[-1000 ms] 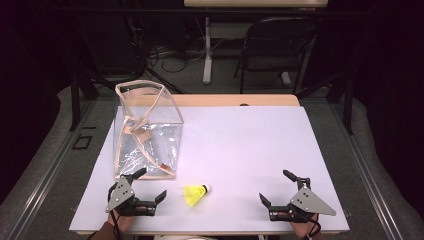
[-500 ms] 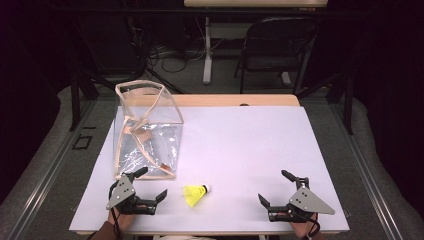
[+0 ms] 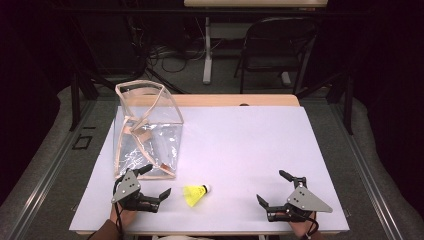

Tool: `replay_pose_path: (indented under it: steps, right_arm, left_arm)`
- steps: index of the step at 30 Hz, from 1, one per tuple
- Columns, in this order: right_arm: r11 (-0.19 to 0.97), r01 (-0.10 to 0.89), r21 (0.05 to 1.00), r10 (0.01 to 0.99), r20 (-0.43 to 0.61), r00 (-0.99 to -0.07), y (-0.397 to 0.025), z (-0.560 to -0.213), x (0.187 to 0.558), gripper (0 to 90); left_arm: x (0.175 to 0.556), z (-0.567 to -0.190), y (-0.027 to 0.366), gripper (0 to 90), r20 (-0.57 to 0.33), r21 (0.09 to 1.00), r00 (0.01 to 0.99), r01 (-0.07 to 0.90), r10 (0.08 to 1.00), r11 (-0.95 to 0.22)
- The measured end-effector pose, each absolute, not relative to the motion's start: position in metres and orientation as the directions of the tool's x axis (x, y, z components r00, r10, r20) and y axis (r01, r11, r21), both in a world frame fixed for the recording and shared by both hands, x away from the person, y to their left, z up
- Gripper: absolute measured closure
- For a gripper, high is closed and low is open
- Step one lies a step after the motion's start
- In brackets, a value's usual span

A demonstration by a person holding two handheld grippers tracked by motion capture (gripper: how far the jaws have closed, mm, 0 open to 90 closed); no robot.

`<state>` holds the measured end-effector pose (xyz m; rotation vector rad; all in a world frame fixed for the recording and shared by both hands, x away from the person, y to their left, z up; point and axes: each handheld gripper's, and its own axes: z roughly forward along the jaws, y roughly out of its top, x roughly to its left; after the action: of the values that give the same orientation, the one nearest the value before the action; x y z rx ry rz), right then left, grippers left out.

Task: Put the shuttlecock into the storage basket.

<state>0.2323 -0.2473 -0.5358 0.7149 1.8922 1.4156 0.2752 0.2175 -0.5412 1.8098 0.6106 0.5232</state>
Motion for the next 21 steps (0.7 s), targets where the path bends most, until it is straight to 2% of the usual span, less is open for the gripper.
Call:
replay_pose_path:
  steps: [21]
  right_arm:
    - [0.274, 0.054, 0.96, 0.748, -0.177, -0.64, -0.247, -0.537, 0.235, 0.0]
  left_arm:
    - [0.294, -0.538, 0.195, 0.0, 0.055, 0.917, 0.836, 0.174, 0.546, -0.358]
